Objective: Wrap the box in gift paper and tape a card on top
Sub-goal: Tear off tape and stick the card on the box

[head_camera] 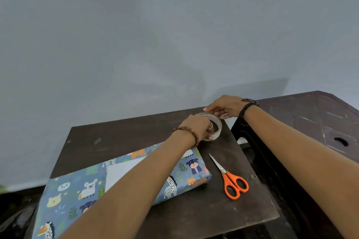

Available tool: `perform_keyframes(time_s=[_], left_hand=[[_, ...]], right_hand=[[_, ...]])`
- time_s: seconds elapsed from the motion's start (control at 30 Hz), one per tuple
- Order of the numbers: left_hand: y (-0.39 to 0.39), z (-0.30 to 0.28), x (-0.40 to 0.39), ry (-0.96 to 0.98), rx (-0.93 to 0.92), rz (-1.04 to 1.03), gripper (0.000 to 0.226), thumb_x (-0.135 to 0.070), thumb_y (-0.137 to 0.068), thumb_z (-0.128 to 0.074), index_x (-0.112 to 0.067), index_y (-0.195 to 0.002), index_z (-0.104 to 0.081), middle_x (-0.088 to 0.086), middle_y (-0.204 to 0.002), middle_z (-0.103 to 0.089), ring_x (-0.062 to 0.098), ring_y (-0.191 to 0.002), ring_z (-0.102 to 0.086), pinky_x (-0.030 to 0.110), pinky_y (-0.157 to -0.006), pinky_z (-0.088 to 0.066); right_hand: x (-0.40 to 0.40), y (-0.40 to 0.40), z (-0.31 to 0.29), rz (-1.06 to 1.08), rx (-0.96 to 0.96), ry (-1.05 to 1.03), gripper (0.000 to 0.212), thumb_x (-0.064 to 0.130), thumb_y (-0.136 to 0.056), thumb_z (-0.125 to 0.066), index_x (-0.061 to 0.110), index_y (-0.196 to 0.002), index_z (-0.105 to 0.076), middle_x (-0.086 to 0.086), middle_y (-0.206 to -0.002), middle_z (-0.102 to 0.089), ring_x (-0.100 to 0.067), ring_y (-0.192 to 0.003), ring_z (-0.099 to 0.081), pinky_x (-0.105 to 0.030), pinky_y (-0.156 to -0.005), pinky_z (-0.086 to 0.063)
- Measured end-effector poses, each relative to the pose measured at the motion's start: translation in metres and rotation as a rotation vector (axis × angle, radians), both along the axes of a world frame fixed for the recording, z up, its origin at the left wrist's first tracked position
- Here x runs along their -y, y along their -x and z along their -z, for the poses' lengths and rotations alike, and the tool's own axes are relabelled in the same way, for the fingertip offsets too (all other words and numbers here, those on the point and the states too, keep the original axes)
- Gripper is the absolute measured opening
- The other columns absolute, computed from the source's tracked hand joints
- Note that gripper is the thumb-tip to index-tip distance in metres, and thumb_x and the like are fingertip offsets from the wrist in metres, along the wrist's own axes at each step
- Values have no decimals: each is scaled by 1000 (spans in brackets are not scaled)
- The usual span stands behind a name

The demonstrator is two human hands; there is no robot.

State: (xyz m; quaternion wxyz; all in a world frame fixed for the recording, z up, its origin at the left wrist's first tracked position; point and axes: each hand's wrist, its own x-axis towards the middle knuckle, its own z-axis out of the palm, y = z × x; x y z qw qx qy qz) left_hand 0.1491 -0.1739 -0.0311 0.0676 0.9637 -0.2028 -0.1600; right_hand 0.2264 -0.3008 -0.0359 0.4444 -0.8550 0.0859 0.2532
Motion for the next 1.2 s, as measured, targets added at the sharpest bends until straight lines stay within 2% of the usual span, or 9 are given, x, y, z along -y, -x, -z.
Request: perform_keyframes(time_s=[0.3, 0.4, 0.47, 0.6, 0.7, 0.77, 0.9, 1.07, 1.2], left_hand=[[-4, 14, -5, 47, 11, -7, 34, -28, -94, -50, -17, -125, -58, 12, -127, -55, 27, -114, -52, 32, -95, -41], [-5, 17, -5, 67, 10, -12, 34, -27, -93, -52, -15, -124, -59, 11, -124, -58, 26, -112, -55, 32, -95, -42], [-5, 20, -4, 66, 1, -23, 34, -28, -93, -52, -14, -124, -59, 11, -123, -59, 26, -111, -56, 33, -95, -43], [-5, 17, -4, 46, -30, -39, 35, -28, -93, -52, -13, -125, -58, 12, -123, -58, 27, -109, -57, 34, -95, -45], [3, 12, -3, 46, -25, -43, 33, -23, -94, -50, -15, -125, -57, 13, -124, -57, 28, -110, -56, 34, -96, -43], [7, 11, -3, 51, -6, -53, 32, -21, -95, -49, -14, -125, -57, 13, -124, -57, 28, -111, -55, 34, -97, -42], [4, 12, -3, 34, -6, -51, 32, -22, -95, -48, -14, -126, -57, 14, -126, -55, 29, -113, -53, 35, -96, -41], [-1, 11, -3, 6, -23, -27, 31, -23, -96, -48, -16, -124, -57, 15, -129, -52, 32, -118, -49, 36, -100, -39], [-3, 16, -4, 16, -10, -23, 32, -25, -95, -48, -15, -125, -57, 15, -127, -54, 31, -115, -51, 36, -99, -40]], right_hand=[[-4, -8, 10, 65, 38, -64, 20, 9, -93, -56, 6, -73, -56, -2, -70, -58, -8, -59, -51, -15, -44, -49], [1, -12, 12, 270, 246, -44, 24, 5, -91, -55, 9, -69, -47, -5, -69, -51, -10, -57, -46, -19, -45, -47], [5, -15, 10, 366, 322, -157, 23, 7, -89, -58, 10, -69, -48, -6, -74, -54, -10, -59, -48, -21, -51, -48], [1, -2, -5, 320, 311, -450, 13, 10, -89, -61, 10, -76, -59, -5, -80, -62, -8, -62, -54, -15, -52, -50], [-4, 8, -7, 237, 357, -135, 13, 13, -86, -65, 6, -76, -61, -5, -72, -60, -9, -57, -52, -15, -51, -47], [-6, 13, -5, 132, 258, 43, 20, 21, -87, -64, 3, -81, -60, -4, -69, -56, -10, -57, -49, -18, -53, -45], [-10, 17, -7, 118, 14, -28, 29, 30, -95, -52, 2, -102, -53, -6, -70, -55, -12, -59, -46, -23, -55, -41], [-10, 11, -6, 108, -83, -73, 19, 25, -88, -62, 12, -76, -60, 4, -68, -58, -8, -63, -49, -21, -59, -42], [-10, 6, 0, 131, -34, -68, 19, 16, -88, -64, 12, -70, -59, 2, -67, -57, -8, -60, -47, -20, -57, -42]])
